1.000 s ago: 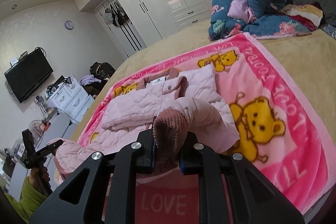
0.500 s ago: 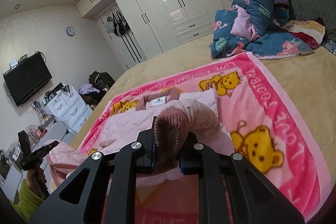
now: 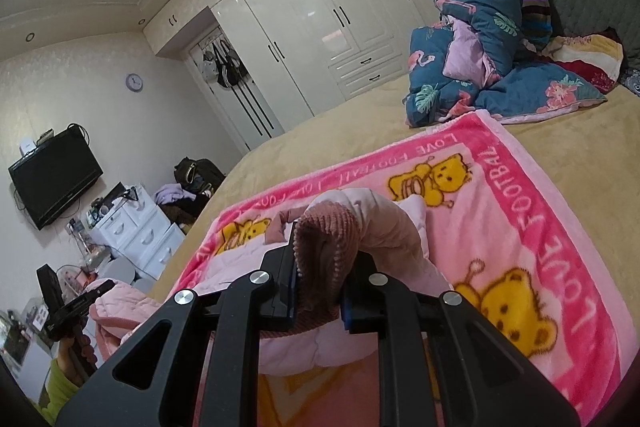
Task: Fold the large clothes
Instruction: 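Lift the hem with both tools and fold it toward the collar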
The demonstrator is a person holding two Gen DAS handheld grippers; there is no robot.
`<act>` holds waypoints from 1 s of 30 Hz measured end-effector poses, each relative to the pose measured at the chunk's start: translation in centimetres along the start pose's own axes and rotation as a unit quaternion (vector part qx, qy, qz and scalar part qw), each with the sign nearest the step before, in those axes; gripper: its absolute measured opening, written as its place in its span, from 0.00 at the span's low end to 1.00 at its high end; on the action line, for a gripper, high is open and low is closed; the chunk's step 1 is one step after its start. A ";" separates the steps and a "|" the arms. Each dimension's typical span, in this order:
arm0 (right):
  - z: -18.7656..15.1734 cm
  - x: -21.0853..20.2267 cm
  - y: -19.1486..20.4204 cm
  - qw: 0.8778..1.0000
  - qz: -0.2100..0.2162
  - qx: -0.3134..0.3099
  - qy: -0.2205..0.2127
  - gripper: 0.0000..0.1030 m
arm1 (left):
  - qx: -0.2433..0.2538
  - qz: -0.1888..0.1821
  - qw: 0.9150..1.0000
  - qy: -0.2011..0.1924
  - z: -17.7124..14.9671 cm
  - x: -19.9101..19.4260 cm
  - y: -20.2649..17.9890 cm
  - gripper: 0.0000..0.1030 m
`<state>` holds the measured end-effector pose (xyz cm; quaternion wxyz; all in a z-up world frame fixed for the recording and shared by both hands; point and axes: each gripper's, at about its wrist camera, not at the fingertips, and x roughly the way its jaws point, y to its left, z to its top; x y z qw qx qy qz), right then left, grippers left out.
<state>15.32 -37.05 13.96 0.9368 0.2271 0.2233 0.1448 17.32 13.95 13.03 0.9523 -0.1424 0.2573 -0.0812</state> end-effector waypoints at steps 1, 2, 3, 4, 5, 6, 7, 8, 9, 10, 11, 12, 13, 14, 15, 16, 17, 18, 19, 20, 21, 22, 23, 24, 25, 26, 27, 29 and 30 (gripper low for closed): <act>0.2 0.2 0.0 1.000 -0.001 0.001 -0.001 0.14 | 0.001 0.001 1.000 -0.001 0.2 0.3 0.0 0.10; 0.4 0.4 -0.1 1.000 -0.001 0.002 -0.002 0.14 | 0.001 0.002 1.000 -0.002 0.3 0.4 0.1 0.10; 0.6 0.7 -0.1 1.000 -0.001 0.002 -0.002 0.14 | 0.001 0.004 1.000 -0.003 0.5 0.6 0.1 0.10; 0.7 0.8 0.0 1.000 -0.003 0.001 -0.003 0.14 | 0.001 0.005 1.000 -0.003 0.6 0.8 0.2 0.10; 0.8 1.0 0.0 1.000 -0.004 -0.001 -0.003 0.14 | 0.003 0.007 1.000 -0.005 0.7 1.0 0.2 0.10; 1.0 1.2 0.0 1.000 -0.005 0.000 -0.004 0.14 | 0.004 0.009 1.000 -0.006 0.8 1.2 0.2 0.10; 1.2 1.5 0.1 1.000 -0.006 -0.002 -0.004 0.14 | 0.004 0.010 1.000 -0.006 1.0 1.5 0.2 0.10; 1.4 1.8 0.1 1.000 -0.008 -0.005 -0.005 0.14 | 0.006 0.011 1.000 -0.006 1.0 1.7 0.2 0.10; 1.5 2.0 0.1 1.000 -0.010 -0.004 -0.005 0.14 | 0.006 0.012 1.000 -0.006 1.2 1.9 0.3 0.10; 1.6 2.3 0.1 1.000 -0.011 -0.004 -0.005 0.14 | 0.006 0.014 1.000 -0.006 1.4 2.1 0.3 0.10; 1.8 2.6 0.0 1.000 -0.014 -0.005 -0.005 0.14 | 0.008 0.015 1.000 -0.007 1.6 2.4 0.3 0.10; 1.8 2.7 0.0 1.000 -0.016 -0.004 -0.005 0.14 | 0.010 0.016 1.000 -0.007 1.7 2.6 0.2 0.10; 1.9 3.0 -0.2 1.000 -0.017 -0.003 -0.005 0.14 | 0.013 0.018 1.000 -0.008 1.8 2.8 0.1 0.10; 2.0 3.3 -0.3 1.000 -0.019 -0.003 -0.005 0.14 | 0.015 0.020 1.000 -0.009 1.9 3.1 0.1 0.10; 2.1 3.5 -0.4 1.000 -0.020 -0.003 -0.005 0.14 | 0.017 0.022 1.000 -0.009 2.0 3.3 0.1 0.10; 2.1 3.7 -0.5 1.000 -0.022 -0.002 -0.006 0.14 | 0.018 0.025 0.999 -0.009 2.0 3.6 0.1 0.10; 2.1 4.1 -0.5 1.000 -0.025 -0.002 -0.005 0.14 | 0.018 0.026 0.999 -0.009 2.1 3.8 0.2 0.10; 2.1 4.2 -0.5 1.000 -0.026 -0.003 -0.006 0.14 | 0.019 0.027 0.999 -0.009 2.1 4.0 0.3 0.10; 2.1 4.5 -0.5 1.000 -0.028 -0.004 -0.006 0.14 | 0.020 0.029 0.999 -0.009 2.1 4.3 0.3 0.11; 2.1 4.7 -0.5 1.000 -0.029 -0.005 -0.006 0.14 | 0.019 0.030 0.999 -0.008 2.1 4.5 0.5 0.11; 2.1 5.0 -0.6 1.000 -0.030 -0.006 -0.005 0.14 | 0.019 0.030 0.999 -0.008 2.1 4.7 0.6 0.11; 2.2 5.2 -0.5 1.000 -0.030 -0.007 -0.005 0.14 | 0.020 0.031 0.999 -0.008 2.1 4.7 0.6 0.11; 2.3 5.5 -0.6 0.999 -0.031 -0.006 -0.004 0.14 | 0.021 0.031 0.999 -0.008 2.1 4.7 0.6 0.11; 2.4 5.8 -0.6 0.999 -0.031 -0.007 -0.003 0.14 | 0.023 0.033 0.999 -0.008 2.1 5.0 0.7 0.11; 2.5 6.1 -0.6 0.999 -0.032 -0.007 -0.003 0.14 | 0.025 0.036 0.999 -0.007 2.1 5.2 0.8 0.11; 2.5 6.5 -0.6 0.999 -0.034 -0.007 -0.003 0.14 | 0.026 0.038 0.999 -0.006 2.1 5.6 0.9 0.11; 2.6 6.7 -0.7 0.999 -0.035 -0.007 -0.002 0.14 | 0.027 0.040 0.999 -0.005 2.2 6.0 1.1 0.11; 2.9 7.4 -0.9 0.999 -0.038 -0.004 -0.002 0.14 | 0.026 0.044 0.999 -0.003 2.4 6.7 1.4 0.11; 3.0 7.7 -0.9 0.999 -0.039 -0.003 -0.001 0.14 | 0.025 0.046 0.999 -0.002 2.5 7.1 1.6 0.11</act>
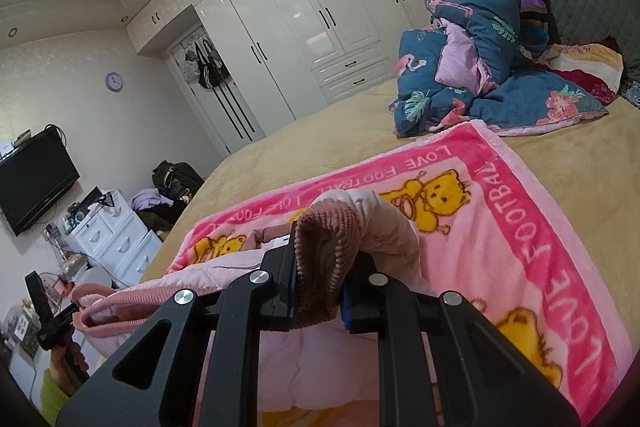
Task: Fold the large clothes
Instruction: 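Lift the hem with both tools and fold it toward the collar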
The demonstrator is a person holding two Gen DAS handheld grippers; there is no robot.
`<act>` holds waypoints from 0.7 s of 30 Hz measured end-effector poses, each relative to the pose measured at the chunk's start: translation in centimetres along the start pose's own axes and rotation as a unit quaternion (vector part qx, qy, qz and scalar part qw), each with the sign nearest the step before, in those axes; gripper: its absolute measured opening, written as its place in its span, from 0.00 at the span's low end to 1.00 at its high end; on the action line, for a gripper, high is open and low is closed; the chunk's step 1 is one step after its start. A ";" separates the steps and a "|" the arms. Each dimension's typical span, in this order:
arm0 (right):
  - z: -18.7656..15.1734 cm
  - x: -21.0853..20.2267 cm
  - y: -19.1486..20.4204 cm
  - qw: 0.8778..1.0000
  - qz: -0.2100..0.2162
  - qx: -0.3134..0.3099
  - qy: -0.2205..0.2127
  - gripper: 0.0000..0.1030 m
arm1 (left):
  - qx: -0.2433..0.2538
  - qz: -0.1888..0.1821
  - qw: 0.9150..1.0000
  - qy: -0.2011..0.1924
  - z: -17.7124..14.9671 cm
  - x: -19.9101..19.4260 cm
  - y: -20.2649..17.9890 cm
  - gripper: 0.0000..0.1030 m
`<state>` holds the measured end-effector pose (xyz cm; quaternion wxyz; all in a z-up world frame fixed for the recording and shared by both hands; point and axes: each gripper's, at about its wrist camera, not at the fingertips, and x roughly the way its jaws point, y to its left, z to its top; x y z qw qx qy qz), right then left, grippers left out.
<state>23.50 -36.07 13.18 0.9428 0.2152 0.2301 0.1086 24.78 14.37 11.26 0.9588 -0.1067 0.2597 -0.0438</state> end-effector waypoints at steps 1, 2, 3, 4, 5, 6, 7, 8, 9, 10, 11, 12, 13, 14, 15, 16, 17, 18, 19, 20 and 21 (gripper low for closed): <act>0.1 0.4 0.0 1.000 -0.002 0.001 0.000 0.14 | 0.000 0.003 1.000 0.002 0.2 0.5 0.1 0.11; 0.3 0.8 -0.1 1.000 -0.003 0.002 0.001 0.14 | 0.000 0.004 1.000 0.002 0.2 0.8 0.1 0.11; 0.4 1.1 -0.1 1.000 -0.004 0.003 0.001 0.14 | 0.000 0.005 1.000 0.003 0.3 1.2 0.1 0.11; 0.5 1.5 -0.2 1.000 -0.006 0.005 0.001 0.14 | -0.001 0.007 1.000 0.005 0.4 1.6 0.2 0.11; 0.5 1.9 -0.3 1.000 -0.007 0.006 0.002 0.14 | 0.000 0.008 1.000 0.006 0.5 1.9 0.1 0.11; 0.7 2.3 -0.4 1.000 -0.009 0.006 0.002 0.14 | -0.001 0.009 1.000 0.007 0.6 2.3 0.2 0.11; 0.8 2.7 -0.6 1.000 -0.012 0.008 0.002 0.14 | -0.001 0.010 1.000 0.008 0.6 2.5 0.2 0.11; 0.8 3.1 -0.7 1.000 -0.014 0.008 0.003 0.14 | 0.001 0.013 1.000 0.010 0.8 2.9 0.2 0.11; 0.8 3.4 -0.8 1.000 -0.016 0.009 0.003 0.14 | 0.003 0.014 1.000 0.011 0.8 3.1 0.0 0.11; 0.8 3.7 -0.9 1.000 -0.018 0.009 0.003 0.14 | 0.004 0.016 1.000 0.012 0.9 3.4 0.0 0.11; 0.8 3.9 -1.1 1.000 -0.020 0.010 0.003 0.14 | 0.005 0.017 1.000 0.013 0.9 3.6 -0.1 0.11; 0.8 4.2 -1.2 1.000 -0.022 0.011 0.003 0.14 | 0.006 0.019 1.000 0.014 1.0 3.9 -0.2 0.11; 0.8 4.5 -1.3 1.000 -0.025 0.011 0.003 0.14 | 0.008 0.020 1.000 0.015 1.0 4.1 -0.2 0.11; 0.8 4.7 -1.4 1.000 -0.026 0.010 0.003 0.14 | 0.009 0.021 1.000 0.016 1.1 4.2 -0.3 0.11; 0.8 5.0 -1.5 1.000 -0.029 0.010 0.003 0.14 | 0.010 0.023 1.000 0.017 1.1 4.4 -0.5 0.11; 0.8 5.2 -1.5 0.999 -0.031 0.009 0.004 0.14 | 0.011 0.024 1.000 0.017 1.1 4.6 -0.5 0.12; 0.8 5.4 -1.6 0.999 -0.033 0.008 0.005 0.14 | 0.012 0.025 0.999 0.018 1.2 4.8 -0.6 0.12; 0.8 5.6 -1.7 0.999 -0.034 0.007 0.005 0.14 | 0.013 0.025 0.999 0.019 1.2 4.9 -0.6 0.12; 0.8 5.8 -1.7 0.999 -0.036 0.008 0.006 0.14 | 0.013 0.026 0.999 0.020 1.2 5.0 -0.5 0.12; 0.8 6.0 -1.8 0.999 -0.037 0.007 0.008 0.14 | 0.015 0.027 0.999 0.021 1.2 5.2 -0.6 0.12; 0.8 6.2 -1.8 0.999 -0.039 0.007 0.009 0.14 | 0.016 0.028 0.999 0.022 1.2 5.4 -0.6 0.12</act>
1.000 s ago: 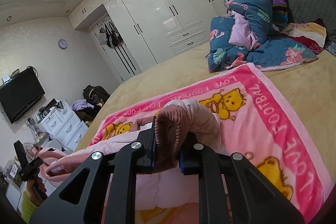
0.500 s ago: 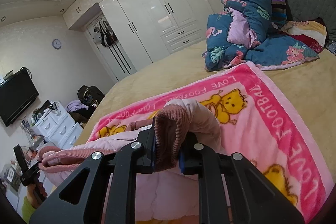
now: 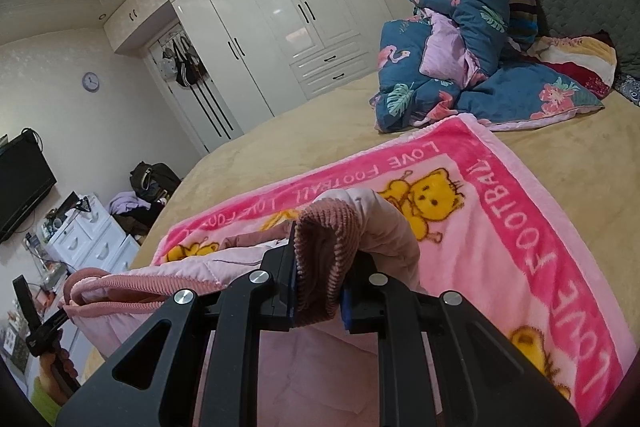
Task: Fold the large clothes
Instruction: 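Lift the hem with both tools and fold it toward the collar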
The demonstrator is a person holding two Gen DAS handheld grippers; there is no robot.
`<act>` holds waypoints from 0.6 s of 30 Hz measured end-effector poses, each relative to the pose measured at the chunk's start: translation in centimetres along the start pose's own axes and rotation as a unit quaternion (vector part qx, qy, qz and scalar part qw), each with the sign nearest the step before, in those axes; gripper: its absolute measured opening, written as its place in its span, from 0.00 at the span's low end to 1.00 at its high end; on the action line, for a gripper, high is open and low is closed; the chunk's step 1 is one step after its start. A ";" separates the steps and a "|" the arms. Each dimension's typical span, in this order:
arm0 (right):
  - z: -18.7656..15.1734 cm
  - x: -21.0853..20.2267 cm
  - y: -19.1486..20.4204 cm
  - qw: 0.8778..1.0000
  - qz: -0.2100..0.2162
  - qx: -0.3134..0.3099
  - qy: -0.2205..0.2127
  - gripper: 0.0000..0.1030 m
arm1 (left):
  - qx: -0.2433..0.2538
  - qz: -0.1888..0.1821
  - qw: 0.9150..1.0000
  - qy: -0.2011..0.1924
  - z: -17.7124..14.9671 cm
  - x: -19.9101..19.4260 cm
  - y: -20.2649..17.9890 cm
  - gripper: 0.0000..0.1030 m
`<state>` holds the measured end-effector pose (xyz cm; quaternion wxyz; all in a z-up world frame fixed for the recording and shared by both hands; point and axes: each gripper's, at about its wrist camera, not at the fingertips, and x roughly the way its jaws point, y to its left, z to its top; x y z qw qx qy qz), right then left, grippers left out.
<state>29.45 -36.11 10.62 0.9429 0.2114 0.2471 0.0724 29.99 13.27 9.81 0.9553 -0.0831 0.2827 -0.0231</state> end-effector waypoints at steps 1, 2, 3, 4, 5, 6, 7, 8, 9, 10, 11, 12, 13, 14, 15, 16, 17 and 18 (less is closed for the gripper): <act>0.0 0.1 0.0 1.000 -0.001 0.000 0.001 0.14 | 0.000 0.001 1.000 0.001 0.0 0.1 0.0 0.12; 0.0 0.3 -0.1 1.000 -0.002 0.000 0.001 0.14 | 0.001 0.002 1.000 0.001 0.0 0.2 0.0 0.12; 0.0 0.4 0.0 1.000 -0.003 -0.001 0.001 0.14 | 0.003 0.002 1.000 0.002 0.0 0.3 0.0 0.12; 0.0 0.5 0.0 1.000 -0.004 -0.001 0.001 0.14 | 0.005 0.004 1.000 0.003 0.0 0.5 0.0 0.12; 0.0 0.5 -0.1 1.000 -0.005 -0.001 0.001 0.14 | 0.006 0.004 1.000 0.004 0.1 0.6 -0.1 0.12; -0.1 0.7 -0.2 1.000 -0.007 0.000 0.002 0.14 | 0.008 0.006 1.000 0.007 0.1 0.8 -0.2 0.12; -0.2 0.9 -0.3 1.000 -0.009 0.000 0.004 0.14 | 0.009 0.007 1.000 0.009 0.1 1.0 -0.2 0.12; -0.3 1.1 -0.3 1.000 -0.011 0.001 0.005 0.14 | 0.010 0.008 1.000 0.009 0.0 1.2 -0.3 0.12; -0.3 1.3 -0.5 1.000 -0.013 0.002 0.007 0.14 | 0.012 0.009 1.000 0.011 0.0 1.4 -0.3 0.12; -0.3 1.6 -0.6 1.000 -0.015 0.002 0.009 0.14 | 0.015 0.010 1.000 0.013 0.0 1.6 -0.3 0.12; -0.3 1.9 -0.7 1.000 -0.016 0.003 0.011 0.14 | 0.016 0.011 1.000 0.013 0.0 1.8 -0.3 0.12; -0.3 2.2 -0.8 1.000 -0.017 0.004 0.014 0.14 | 0.017 0.012 1.000 0.015 0.0 2.1 -0.3 0.12; -0.3 2.6 -0.9 1.000 -0.019 0.003 0.017 0.14 | 0.019 0.014 1.000 0.017 0.0 2.4 -0.3 0.12; -0.3 3.0 -0.9 1.000 -0.021 0.002 0.020 0.14 | 0.021 0.016 0.999 0.019 0.0 2.8 -0.2 0.12; -0.3 3.2 -1.0 1.000 -0.021 0.001 0.023 0.14 | 0.022 0.018 0.999 0.023 0.0 3.1 -0.2 0.12; -0.2 3.6 -1.0 0.999 -0.021 0.001 0.026 0.14 | 0.023 0.020 0.999 0.026 0.0 3.6 -0.1 0.12; -0.2 4.0 -1.1 0.999 -0.021 0.002 0.029 0.15 | 0.022 0.021 0.999 0.029 -0.1 3.9 0.0 0.12; -0.2 4.2 -1.1 0.999 -0.021 0.002 0.032 0.15 | 0.023 0.023 0.999 0.033 -0.2 4.4 0.0 0.12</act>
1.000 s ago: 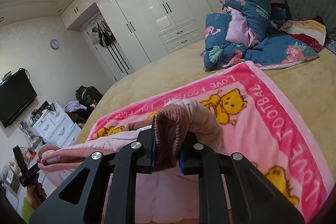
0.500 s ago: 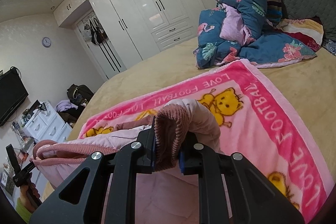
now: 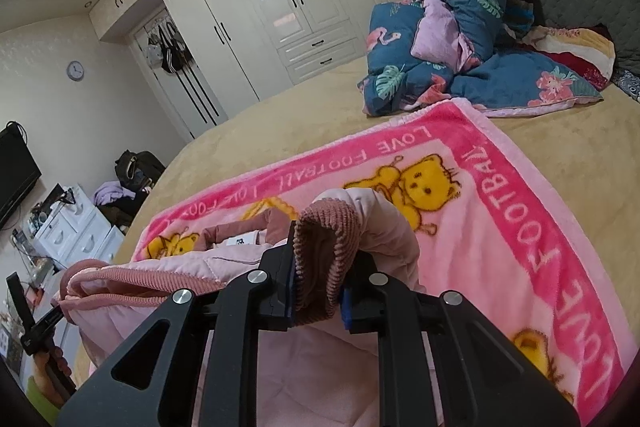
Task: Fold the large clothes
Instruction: 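Lift the hem with both tools and fold it toward the collar, then open both tools to release the folded hem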
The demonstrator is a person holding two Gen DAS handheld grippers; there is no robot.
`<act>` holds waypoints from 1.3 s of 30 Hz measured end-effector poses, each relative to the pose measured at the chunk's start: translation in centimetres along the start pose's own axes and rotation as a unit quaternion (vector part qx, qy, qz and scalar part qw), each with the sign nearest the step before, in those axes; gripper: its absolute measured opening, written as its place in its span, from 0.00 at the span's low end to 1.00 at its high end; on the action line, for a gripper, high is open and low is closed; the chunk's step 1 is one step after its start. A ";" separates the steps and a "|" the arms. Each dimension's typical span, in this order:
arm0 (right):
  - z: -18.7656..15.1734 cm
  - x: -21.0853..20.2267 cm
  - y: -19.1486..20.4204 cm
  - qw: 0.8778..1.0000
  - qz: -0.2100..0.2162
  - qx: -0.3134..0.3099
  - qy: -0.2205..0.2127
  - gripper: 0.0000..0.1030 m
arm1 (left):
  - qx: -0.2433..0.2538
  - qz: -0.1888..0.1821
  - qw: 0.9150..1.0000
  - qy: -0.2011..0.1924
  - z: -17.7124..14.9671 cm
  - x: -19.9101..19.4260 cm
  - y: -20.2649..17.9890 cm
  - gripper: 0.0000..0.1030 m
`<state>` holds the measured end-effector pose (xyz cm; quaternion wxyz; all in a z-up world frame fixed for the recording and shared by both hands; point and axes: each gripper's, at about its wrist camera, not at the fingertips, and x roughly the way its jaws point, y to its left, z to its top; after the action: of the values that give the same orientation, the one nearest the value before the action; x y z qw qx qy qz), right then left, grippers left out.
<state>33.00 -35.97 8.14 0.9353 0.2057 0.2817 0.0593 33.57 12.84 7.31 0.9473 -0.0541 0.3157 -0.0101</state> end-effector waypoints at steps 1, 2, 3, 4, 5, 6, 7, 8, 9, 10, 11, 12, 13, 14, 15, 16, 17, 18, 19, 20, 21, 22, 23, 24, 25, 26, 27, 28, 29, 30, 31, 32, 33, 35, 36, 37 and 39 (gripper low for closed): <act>0.0 0.4 0.0 1.000 0.000 -0.001 0.004 0.15 | 0.001 0.001 1.000 0.002 0.0 0.3 0.0 0.12; 0.0 0.7 0.0 1.000 0.001 -0.001 0.006 0.16 | 0.001 0.002 1.000 0.006 -0.1 0.8 0.0 0.12; 0.0 1.0 0.0 1.000 0.003 0.000 0.009 0.17 | 0.001 0.003 1.000 0.010 -0.1 1.3 0.0 0.12; 0.0 1.4 -0.1 1.000 0.006 0.001 0.012 0.17 | 0.001 0.003 1.000 0.015 -0.3 1.7 0.1 0.12; 0.0 1.8 -0.3 1.000 0.011 0.006 0.016 0.18 | 0.001 0.003 1.000 0.020 -0.4 2.1 0.2 0.12; 0.1 2.2 -0.6 0.999 0.022 0.012 0.019 0.21 | 0.000 0.004 1.000 0.023 -0.4 2.4 0.2 0.12; 0.1 2.5 -0.8 0.999 0.032 0.018 0.023 0.25 | 0.000 0.004 1.000 0.026 -0.4 2.7 0.3 0.13; 0.2 2.8 -1.2 0.998 0.044 0.028 0.027 0.27 | 0.000 0.004 1.000 0.031 -0.5 3.2 0.4 0.13; 0.2 2.9 -1.4 0.997 0.053 0.037 0.029 0.31 | -0.001 0.004 0.999 0.034 -0.6 3.5 0.4 0.13; 0.3 3.1 -1.8 0.996 0.066 0.051 0.033 0.35 | 0.000 0.005 0.999 0.038 -0.6 3.8 0.4 0.13; 0.4 3.1 -2.0 0.995 0.075 0.059 0.034 0.39 | 0.001 0.006 0.999 0.040 -0.6 4.1 0.4 0.13; 0.5 3.0 -2.0 0.993 0.091 0.068 0.033 0.59 | 0.003 0.007 0.999 0.042 -0.6 4.4 0.4 0.13; 0.5 2.7 -1.9 0.993 0.096 0.069 0.027 0.82 | 0.003 0.007 0.999 0.043 -0.7 4.4 0.3 0.13; 0.4 2.4 -1.6 0.993 0.096 0.060 0.021 0.86 | 0.005 0.009 0.999 0.045 -0.7 4.7 0.3 0.13; 0.4 2.1 -1.3 0.994 0.100 0.047 0.020 0.87 | 0.005 0.009 0.999 0.046 -0.7 4.9 0.2 0.13; 0.3 1.9 -0.8 0.994 0.103 0.030 0.023 0.87 | 0.004 0.008 0.999 0.047 -0.7 5.1 0.2 0.14; -0.3 1.8 -0.2 0.995 0.094 0.007 0.027 0.87 | 0.003 0.006 0.999 0.048 -0.7 5.2 0.2 0.15; -0.7 1.8 0.1 0.996 0.086 -0.006 0.032 0.87 | 0.003 0.005 0.999 0.050 -0.7 5.4 0.2 0.16; -1.5 2.0 0.6 0.996 0.079 -0.026 0.043 0.87 | 0.001 0.006 0.999 0.050 -0.7 5.5 0.1 0.17; -2.3 2.3 1.1 0.995 0.074 -0.046 0.056 0.87 | -0.001 0.006 0.999 0.050 -0.7 5.5 0.0 0.17; -3.2 2.5 1.5 0.994 0.063 -0.064 0.068 0.87 | -0.006 0.005 0.999 0.050 -0.6 5.6 0.0 0.18; -4.0 2.9 1.8 0.992 0.052 -0.080 0.079 0.87 | -0.012 0.002 0.999 0.050 -0.6 5.5 0.1 0.21; -4.9 3.2 2.0 0.990 0.041 -0.095 0.091 0.87 | -0.019 -0.003 0.999 0.049 -0.5 5.3 0.2 0.27; -5.5 3.5 2.0 0.989 0.036 -0.101 0.098 0.87 | -0.030 -0.017 0.998 0.048 -0.5 5.0 0.4 0.33; -6.2 3.7 2.0 0.988 0.031 -0.105 0.105 0.88 | -0.041 -0.032 0.998 0.046 -0.4 4.7 0.5 0.50; -6.8 3.8 1.8 0.988 0.029 -0.104 0.112 0.88 | -0.048 -0.042 0.997 0.042 -0.3 4.4 0.5 0.69; -7.2 3.9 1.7 0.988 0.031 -0.101 0.115 0.87 | -0.048 -0.043 0.997 0.035 -0.1 3.9 0.4 0.74; -7.5 3.9 1.6 0.988 0.032 -0.097 0.116 0.88 | -0.040 -0.033 0.998 0.027 0.1 3.3 0.1 0.79; -7.8 3.9 1.4 0.988 0.030 -0.094 0.116 0.88 | -0.032 -0.020 0.999 0.019 0.3 2.8 -0.3 0.91; -7.9 3.8 1.3 0.989 0.030 -0.091 0.114 0.88 | -0.023 -0.007 1.000 0.008 0.5 2.1 -0.6 0.91; -8.0 3.6 1.2 0.989 0.030 -0.089 0.112 0.88 | -0.016 -0.008 1.000 -0.003 0.7 1.3 -0.8 0.91; -7.9 3.3 1.1 0.990 0.028 -0.088 0.109 0.88 | -0.014 -0.011 1.000 -0.008 0.8 0.8 -0.9 0.91; -7.9 3.0 1.0 0.990 0.025 -0.088 0.104 0.88 | -0.011 -0.010 1.000 -0.013 0.9 0.2 -1.0 0.91; -7.7 2.1 0.9 0.992 0.019 -0.090 0.091 0.89 | -0.004 -0.002 1.000 -0.024 1.0 -0.8 -1.0 0.91; -7.6 1.7 0.8 0.992 0.016 -0.092 0.087 0.89 | 0.000 0.000 1.000 -0.029 0.9 -1.3 -1.0 0.91; -7.5 1.3 0.8 0.992 0.011 -0.095 0.081 0.90 | 0.002 0.003 0.999 -0.034 0.9 -1.8 -0.8 0.91; -7.4 0.3 0.7 0.992 0.000 -0.104 0.068 0.91 | 0.005 0.009 0.999 -0.039 0.6 -2.4 -0.3 0.91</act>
<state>29.18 -32.66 2.69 0.9303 0.1025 0.3371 0.1024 32.00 12.74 9.26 0.9591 -0.0470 0.2791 -0.0007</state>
